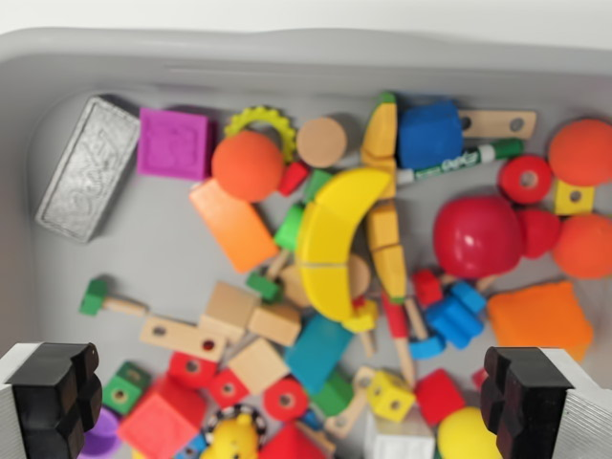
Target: Pick an object from the bin
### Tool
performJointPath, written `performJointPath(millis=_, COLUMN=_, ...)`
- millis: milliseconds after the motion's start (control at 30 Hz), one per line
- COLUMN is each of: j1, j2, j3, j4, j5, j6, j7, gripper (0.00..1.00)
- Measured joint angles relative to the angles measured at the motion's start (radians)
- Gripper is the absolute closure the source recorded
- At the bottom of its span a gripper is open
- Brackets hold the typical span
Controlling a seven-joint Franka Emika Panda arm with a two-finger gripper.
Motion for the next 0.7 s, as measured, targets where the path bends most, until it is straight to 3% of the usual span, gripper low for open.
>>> performJointPath(millis=700, j1=0.002, j2=0.002, j3=0.001, j4=-0.003, j5=0.0, j6=0.001, j7=0.011, gripper=0.0)
